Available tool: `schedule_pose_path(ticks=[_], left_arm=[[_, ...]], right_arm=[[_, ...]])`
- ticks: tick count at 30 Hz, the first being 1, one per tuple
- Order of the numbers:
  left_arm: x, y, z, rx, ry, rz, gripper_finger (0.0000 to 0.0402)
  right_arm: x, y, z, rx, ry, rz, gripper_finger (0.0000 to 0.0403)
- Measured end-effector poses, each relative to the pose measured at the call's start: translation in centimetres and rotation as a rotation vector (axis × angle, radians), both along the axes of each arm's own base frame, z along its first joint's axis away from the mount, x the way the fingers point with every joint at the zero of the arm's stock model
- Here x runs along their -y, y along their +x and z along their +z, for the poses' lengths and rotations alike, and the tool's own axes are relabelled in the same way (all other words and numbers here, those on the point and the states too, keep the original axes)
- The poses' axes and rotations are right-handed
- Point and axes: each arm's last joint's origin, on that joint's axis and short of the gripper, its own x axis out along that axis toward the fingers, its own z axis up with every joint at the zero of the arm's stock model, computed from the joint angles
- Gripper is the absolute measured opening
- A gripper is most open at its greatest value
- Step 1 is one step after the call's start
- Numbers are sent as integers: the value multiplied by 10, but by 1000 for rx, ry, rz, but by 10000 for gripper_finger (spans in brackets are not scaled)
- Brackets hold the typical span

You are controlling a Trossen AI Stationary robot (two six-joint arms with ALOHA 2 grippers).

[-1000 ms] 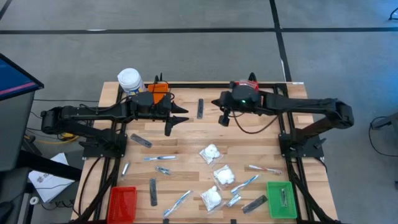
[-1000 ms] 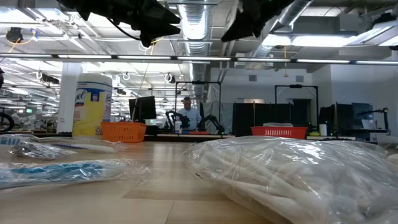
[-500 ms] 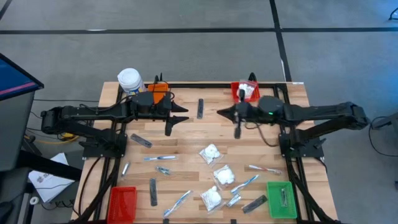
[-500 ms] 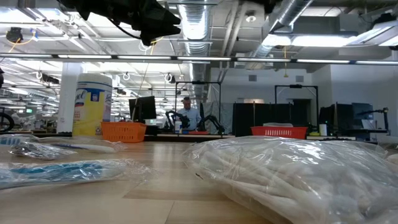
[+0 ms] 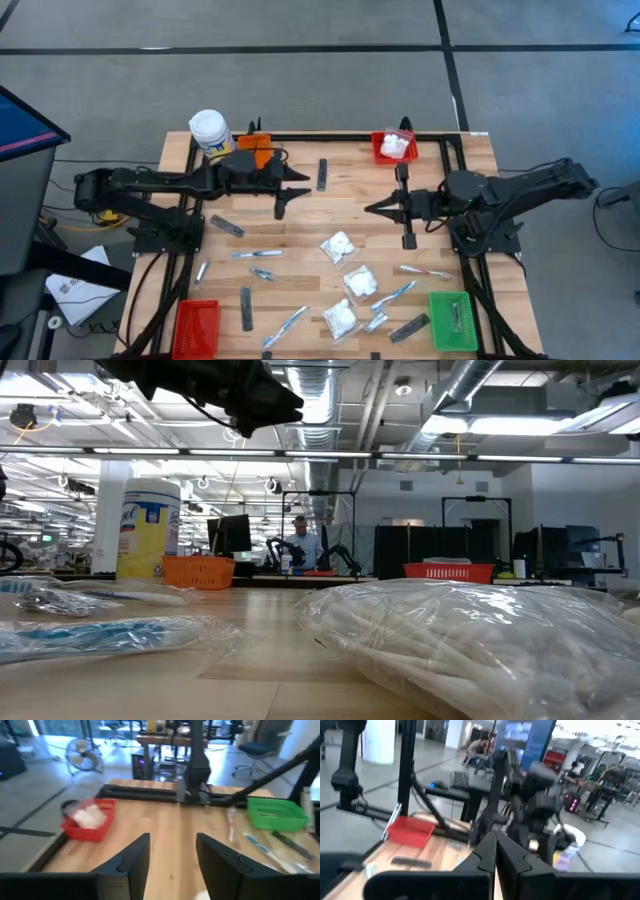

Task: Pick & Place Travel size toiletries
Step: Put the blue toothbrush into the orange bin

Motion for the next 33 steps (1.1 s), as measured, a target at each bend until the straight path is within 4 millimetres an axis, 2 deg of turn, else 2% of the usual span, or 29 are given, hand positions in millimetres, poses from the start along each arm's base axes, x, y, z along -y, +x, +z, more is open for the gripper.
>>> schedule_pose_path(ticks=[4, 9, 17, 21, 24, 28, 33], left_arm=[[8, 12, -14, -26, -130, -96, 153], [44, 23, -38, -173, -266, -200, 142], [104, 19, -38, -252, -395, -320, 105], [121, 10, -42, -492, -490, -283, 95], [131, -3, -48, -704, -565, -213, 95], [146, -20, -52, -898, -662, -147, 95], [153, -32, -58, -995, -607, -81, 95]], right_arm=[[-1, 4, 1, 25, 20, 27, 1], [-6, 8, -1, 106, 47, 146, 1], [3, -3, -15, 282, 184, 142, 1], [7, -4, -16, 264, 199, 127, 1], [7, -4, -16, 262, 198, 126, 1], [8, -4, -16, 262, 196, 124, 1], [9, -3, -17, 257, 180, 117, 1]])
